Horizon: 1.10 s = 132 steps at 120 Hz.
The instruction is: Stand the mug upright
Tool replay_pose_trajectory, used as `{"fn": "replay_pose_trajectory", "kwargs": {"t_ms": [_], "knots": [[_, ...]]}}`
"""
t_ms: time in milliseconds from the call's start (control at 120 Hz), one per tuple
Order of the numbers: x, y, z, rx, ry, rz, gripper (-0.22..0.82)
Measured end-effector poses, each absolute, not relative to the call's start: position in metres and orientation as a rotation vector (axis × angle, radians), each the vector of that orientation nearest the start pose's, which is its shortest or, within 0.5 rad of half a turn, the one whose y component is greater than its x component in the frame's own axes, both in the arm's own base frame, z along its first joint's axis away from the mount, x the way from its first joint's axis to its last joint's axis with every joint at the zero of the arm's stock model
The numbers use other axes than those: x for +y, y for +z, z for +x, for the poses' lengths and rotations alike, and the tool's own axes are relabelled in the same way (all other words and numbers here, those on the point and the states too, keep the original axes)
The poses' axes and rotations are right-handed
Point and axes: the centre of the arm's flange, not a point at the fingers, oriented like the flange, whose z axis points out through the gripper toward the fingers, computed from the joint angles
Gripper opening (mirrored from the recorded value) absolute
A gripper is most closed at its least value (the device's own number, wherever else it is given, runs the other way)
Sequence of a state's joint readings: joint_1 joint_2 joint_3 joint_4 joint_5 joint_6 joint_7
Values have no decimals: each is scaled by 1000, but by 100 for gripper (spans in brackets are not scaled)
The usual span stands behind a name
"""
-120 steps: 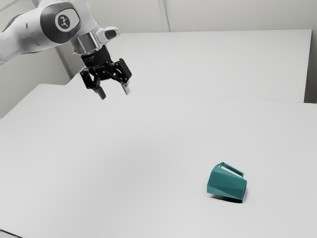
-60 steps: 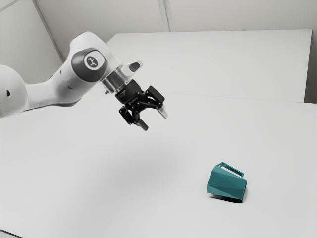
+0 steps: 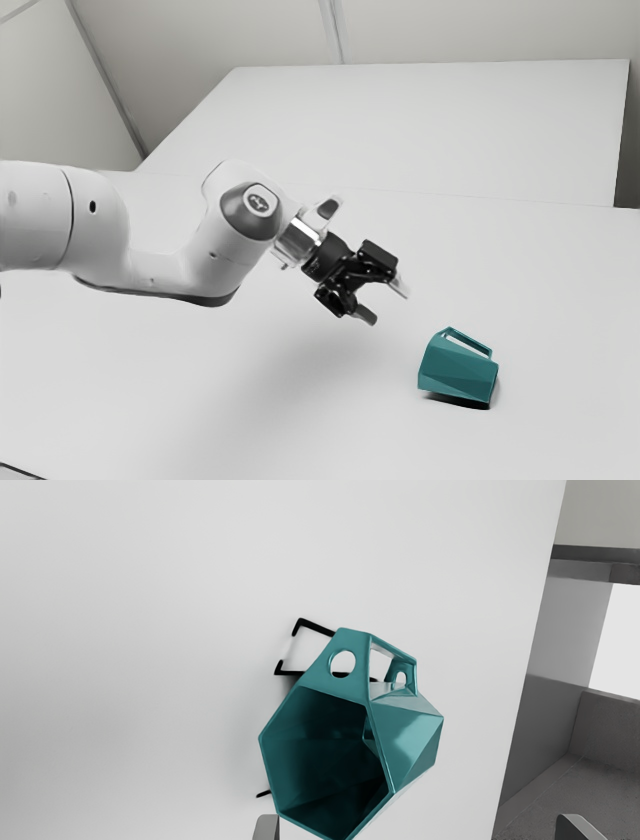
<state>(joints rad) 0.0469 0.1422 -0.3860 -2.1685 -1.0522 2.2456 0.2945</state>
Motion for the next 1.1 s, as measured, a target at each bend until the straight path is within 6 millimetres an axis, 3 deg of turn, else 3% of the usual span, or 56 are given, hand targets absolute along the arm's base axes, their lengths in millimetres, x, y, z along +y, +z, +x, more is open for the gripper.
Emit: {"fn": "replay_pose_trajectory", "kwargs": {"t_ms": [242,342,717,867,1100], "knots": [[-223,295,521,86,-101,2198,60],[-240,292,511,30,-102,2163,60],[-265,275,499,-101,-99,2059,60],[-263,272,501,-103,-70,2019,59],[-258,257,501,-127,-57,1975,44]]}}
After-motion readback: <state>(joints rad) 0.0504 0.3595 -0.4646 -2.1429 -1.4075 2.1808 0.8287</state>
